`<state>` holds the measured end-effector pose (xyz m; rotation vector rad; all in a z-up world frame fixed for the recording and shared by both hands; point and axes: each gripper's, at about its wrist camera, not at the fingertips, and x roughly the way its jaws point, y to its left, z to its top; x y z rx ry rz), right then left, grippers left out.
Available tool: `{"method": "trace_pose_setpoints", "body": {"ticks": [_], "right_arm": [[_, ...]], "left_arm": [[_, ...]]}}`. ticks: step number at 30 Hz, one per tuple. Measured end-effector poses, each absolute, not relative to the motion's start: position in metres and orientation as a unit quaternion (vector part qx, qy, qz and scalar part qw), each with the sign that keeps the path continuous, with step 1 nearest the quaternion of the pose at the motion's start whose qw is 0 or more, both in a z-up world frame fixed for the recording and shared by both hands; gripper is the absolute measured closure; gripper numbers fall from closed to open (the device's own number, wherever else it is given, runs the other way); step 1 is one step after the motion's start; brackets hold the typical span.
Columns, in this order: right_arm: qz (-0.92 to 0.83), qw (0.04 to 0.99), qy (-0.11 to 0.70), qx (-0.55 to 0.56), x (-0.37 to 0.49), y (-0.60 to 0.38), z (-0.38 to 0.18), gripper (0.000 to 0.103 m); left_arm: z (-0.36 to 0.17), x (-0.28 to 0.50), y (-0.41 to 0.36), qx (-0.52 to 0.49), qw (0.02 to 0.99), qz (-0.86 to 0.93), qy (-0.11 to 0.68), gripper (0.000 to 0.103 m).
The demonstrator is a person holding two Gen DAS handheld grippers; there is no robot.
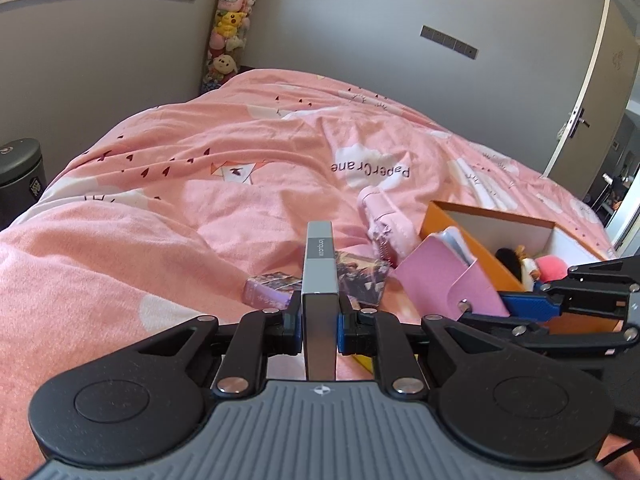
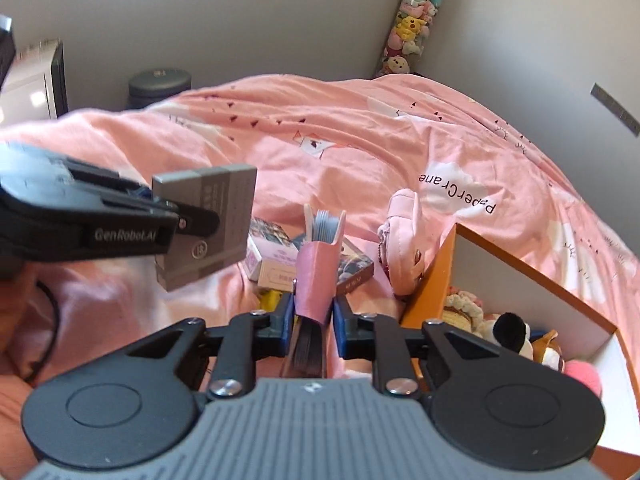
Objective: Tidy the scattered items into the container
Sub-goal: 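Grasp the pink case with the right tool while the left tool holds the notebook, then carry the notebook and pink case over the orange box with both tools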
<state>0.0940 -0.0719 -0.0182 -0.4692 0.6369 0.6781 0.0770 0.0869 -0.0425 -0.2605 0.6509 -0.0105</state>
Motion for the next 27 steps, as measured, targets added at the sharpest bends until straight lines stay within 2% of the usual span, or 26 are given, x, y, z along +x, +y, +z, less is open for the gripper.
{"method": "trace_pose_setpoints", "body": {"ticks": [6, 15, 19, 27], "right_arm": [[0.323, 0.886, 0.297, -0.15, 0.099, -0.109, 0.024, 0.081], [0.268, 0.928, 0.243, -0.09, 0.116, -0.173, 0.068, 0.081], [0.261, 0.924, 0.273, -0.056, 0.136, -0.201, 0.066, 0.081], [0.275, 0.878, 0.392, 0.004, 0.191, -0.236, 0.026, 0.081]], "left_arm": [[-0.021, 0.076, 0.081, -0.146, 0.942, -0.029, 0.302, 0.086], [0.018, 0.099, 0.048, -0.153, 0.945, -0.089, 0.277, 0.086], [0.03, 0.12, 0.018, -0.147, 0.941, -0.132, 0.274, 0.086], [0.013, 0.172, -0.041, -0.151, 0.908, -0.188, 0.342, 0.086]]}}
